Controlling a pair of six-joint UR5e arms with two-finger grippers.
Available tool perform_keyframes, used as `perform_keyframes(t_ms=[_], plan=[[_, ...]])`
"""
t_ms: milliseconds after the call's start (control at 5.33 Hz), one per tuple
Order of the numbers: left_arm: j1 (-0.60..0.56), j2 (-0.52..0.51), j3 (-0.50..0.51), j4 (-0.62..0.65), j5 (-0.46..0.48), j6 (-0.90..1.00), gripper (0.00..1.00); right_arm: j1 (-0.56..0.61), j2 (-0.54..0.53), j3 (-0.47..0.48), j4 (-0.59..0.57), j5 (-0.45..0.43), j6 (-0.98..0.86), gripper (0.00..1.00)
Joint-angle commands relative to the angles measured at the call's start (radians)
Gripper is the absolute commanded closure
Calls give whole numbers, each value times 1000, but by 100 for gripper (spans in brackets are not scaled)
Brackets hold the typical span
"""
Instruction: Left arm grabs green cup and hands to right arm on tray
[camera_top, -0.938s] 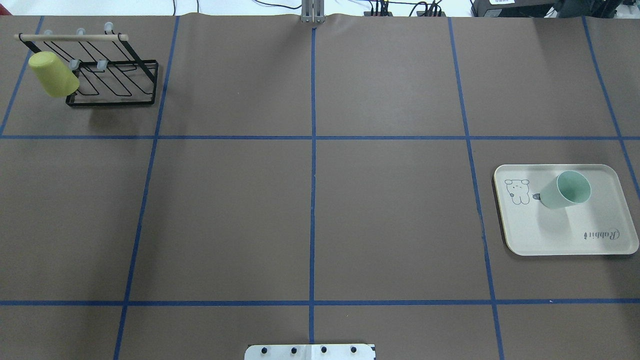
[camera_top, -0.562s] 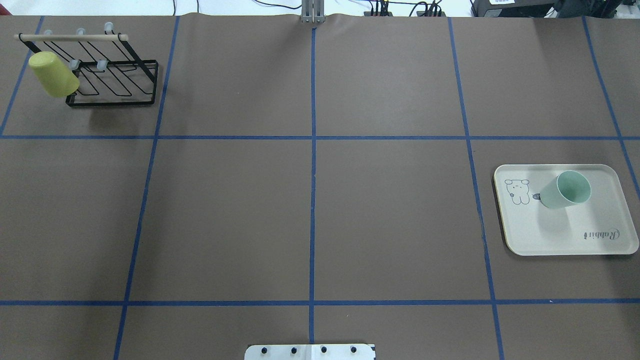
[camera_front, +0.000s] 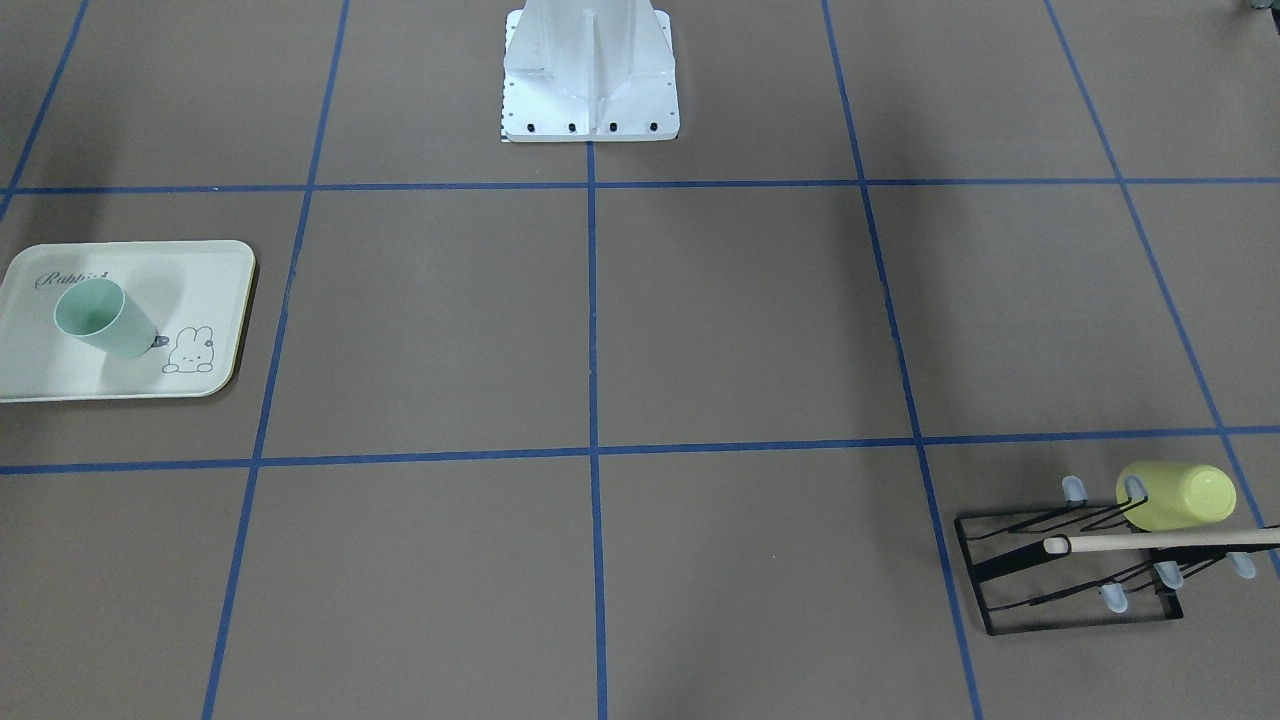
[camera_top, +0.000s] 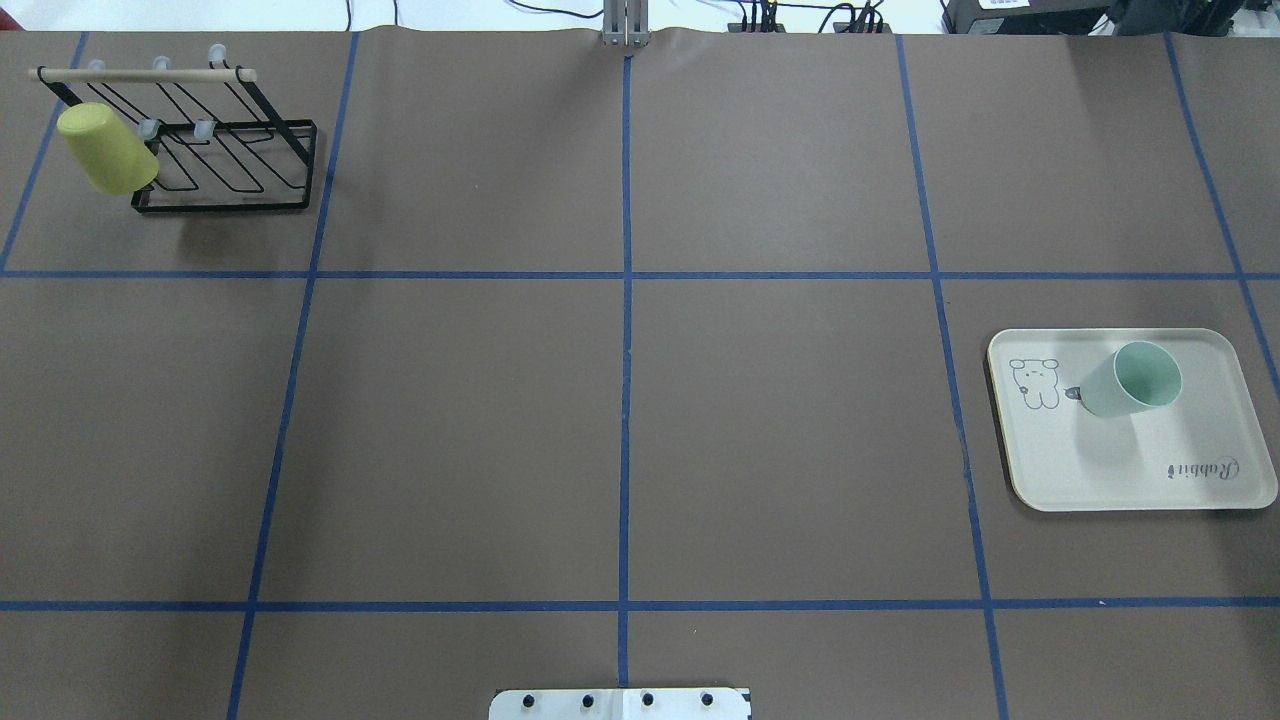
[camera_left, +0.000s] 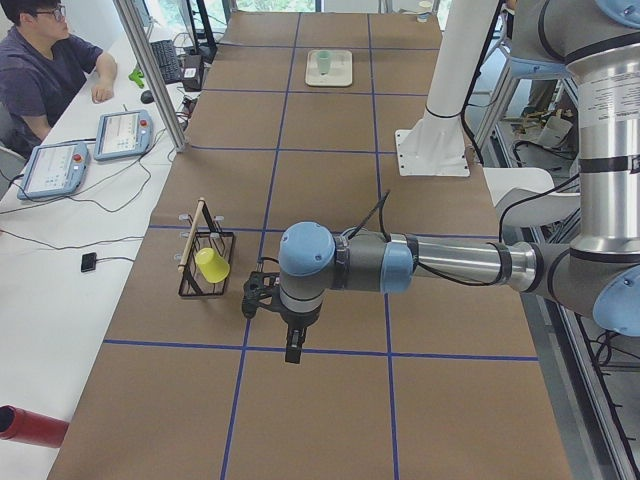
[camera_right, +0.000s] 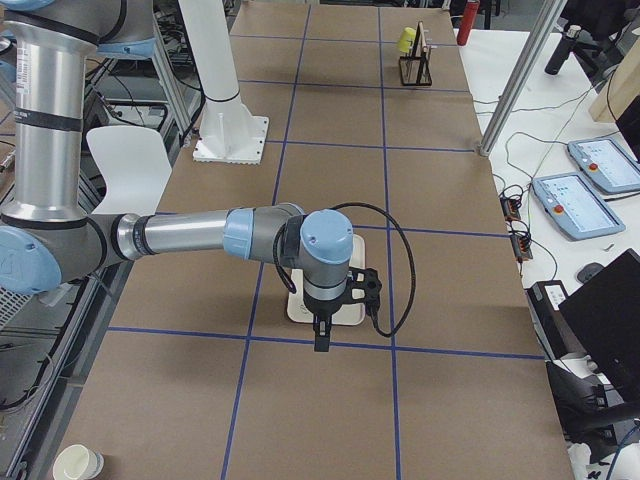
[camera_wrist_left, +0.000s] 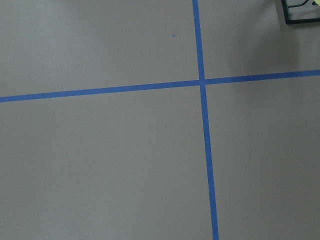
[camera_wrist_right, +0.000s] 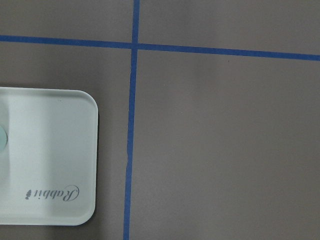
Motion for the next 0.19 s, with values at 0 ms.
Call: perform_keyframes(t_ms=[0], plan=[[0, 9, -26, -1, -1, 0, 0, -1, -1, 0, 0, 13, 7, 0]])
